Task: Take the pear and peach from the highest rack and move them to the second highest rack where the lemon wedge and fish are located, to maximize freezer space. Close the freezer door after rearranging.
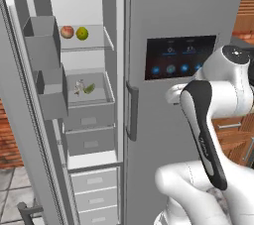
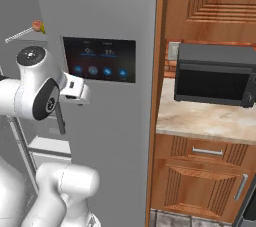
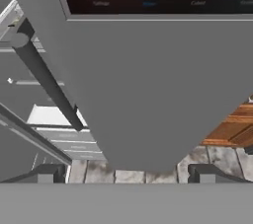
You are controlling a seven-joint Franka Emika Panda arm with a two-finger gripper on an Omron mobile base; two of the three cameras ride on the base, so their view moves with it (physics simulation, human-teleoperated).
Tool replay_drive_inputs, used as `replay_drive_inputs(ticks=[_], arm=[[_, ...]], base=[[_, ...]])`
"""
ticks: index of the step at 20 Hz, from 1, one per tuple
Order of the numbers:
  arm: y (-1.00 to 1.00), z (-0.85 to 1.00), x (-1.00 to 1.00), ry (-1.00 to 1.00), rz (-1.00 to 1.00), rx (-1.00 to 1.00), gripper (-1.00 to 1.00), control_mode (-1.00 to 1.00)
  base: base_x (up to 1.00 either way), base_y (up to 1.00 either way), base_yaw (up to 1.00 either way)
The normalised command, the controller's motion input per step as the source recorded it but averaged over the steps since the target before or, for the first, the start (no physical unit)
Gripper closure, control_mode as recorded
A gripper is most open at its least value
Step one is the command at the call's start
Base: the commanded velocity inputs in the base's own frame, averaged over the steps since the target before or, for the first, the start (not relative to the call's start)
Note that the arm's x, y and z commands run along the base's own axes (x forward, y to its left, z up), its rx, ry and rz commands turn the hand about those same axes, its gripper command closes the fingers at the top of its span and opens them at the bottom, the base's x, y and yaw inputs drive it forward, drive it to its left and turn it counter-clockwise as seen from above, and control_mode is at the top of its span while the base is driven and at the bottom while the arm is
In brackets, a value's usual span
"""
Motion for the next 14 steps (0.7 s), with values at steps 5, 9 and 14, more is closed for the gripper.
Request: replay_drive_inputs(ticks=[5, 9, 14], arm=[[0.0, 0.0, 0.0, 0.0, 0.0, 0.0, -1.0, 1.0], [0.0, 0.0, 0.0, 0.0, 0.0, 0.0, -1.0, 1.0], [0.0, 0.0, 0.0, 0.0, 0.0, 0.0, -1.0, 1.0]], base=[[-0.08, 0.47, 0.0], [0.0, 0.65, 0.0], [0.0, 0.42, 0.0]])
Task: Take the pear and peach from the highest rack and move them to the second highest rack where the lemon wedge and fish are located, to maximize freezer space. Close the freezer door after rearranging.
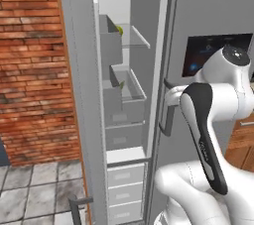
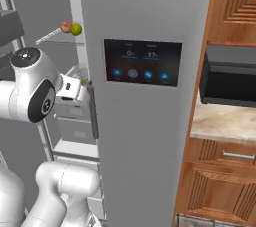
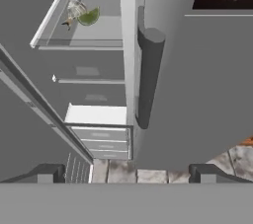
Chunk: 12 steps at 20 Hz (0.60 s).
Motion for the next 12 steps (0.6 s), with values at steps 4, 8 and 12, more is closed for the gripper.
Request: replay_drive_inputs(ticks=[4, 8, 12], arm=[[0.0, 0.0, 0.0, 0.0, 0.0, 0.0, -1.0, 1.0], [0.0, 0.0, 0.0, 0.0, 0.0, 0.0, -1.0, 1.0], [0.0, 0.0, 0.0, 0.0, 0.0, 0.0, -1.0, 1.0]], base=[[0.0, 0.14, 0.0], [0.06, 0.0, -0.01], [0.08, 0.12, 0.0]])
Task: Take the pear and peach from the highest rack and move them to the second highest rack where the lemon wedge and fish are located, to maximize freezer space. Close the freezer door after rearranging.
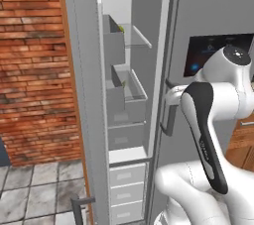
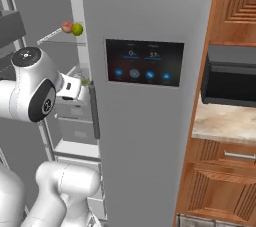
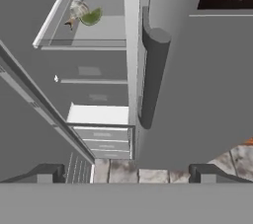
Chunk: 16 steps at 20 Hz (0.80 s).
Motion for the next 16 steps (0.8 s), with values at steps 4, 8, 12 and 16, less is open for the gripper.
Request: replay_drive_inputs(ticks=[4, 8, 12, 16], arm=[[0.0, 0.0, 0.0, 0.0, 0.0, 0.0, -1.0, 1.0], [0.0, 0.0, 0.0, 0.0, 0.0, 0.0, -1.0, 1.0], [0.0, 0.0, 0.0, 0.0, 0.0, 0.0, -1.0, 1.0], [0.0, 0.0, 0.0, 0.0, 0.0, 0.0, -1.0, 1.0]], base=[[0.18, 0.3, 0.0], [0.51, 0.18, 0.0], [0.53, 0.09, 0.0], [0.35, 0.19, 0.0]])
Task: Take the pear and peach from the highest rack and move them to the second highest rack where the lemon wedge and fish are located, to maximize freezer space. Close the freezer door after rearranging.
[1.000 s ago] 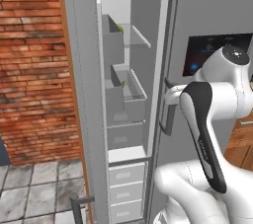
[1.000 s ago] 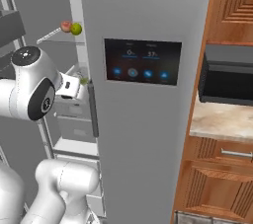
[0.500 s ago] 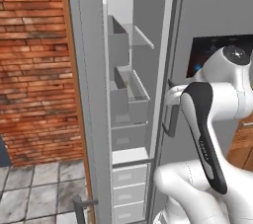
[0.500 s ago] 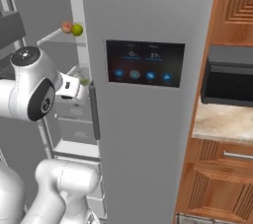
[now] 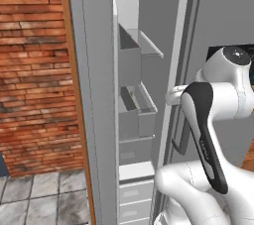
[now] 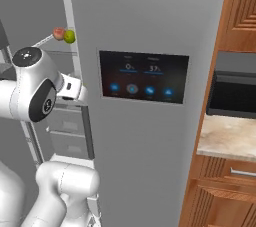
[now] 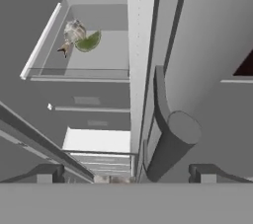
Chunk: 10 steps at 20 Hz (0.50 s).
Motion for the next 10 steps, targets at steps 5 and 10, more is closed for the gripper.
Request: replay_drive_inputs(ticks=[5, 10], arm=[[0.02, 0.0, 0.0, 0.0, 0.0, 0.01, -1.0, -1.0], [0.06, 0.18, -0.3, -0.08, 0.0, 0.07, -1.0, -1.0]], base=[[0.07, 0.23, 0.0], [0.0, 0.0, 0.0]])
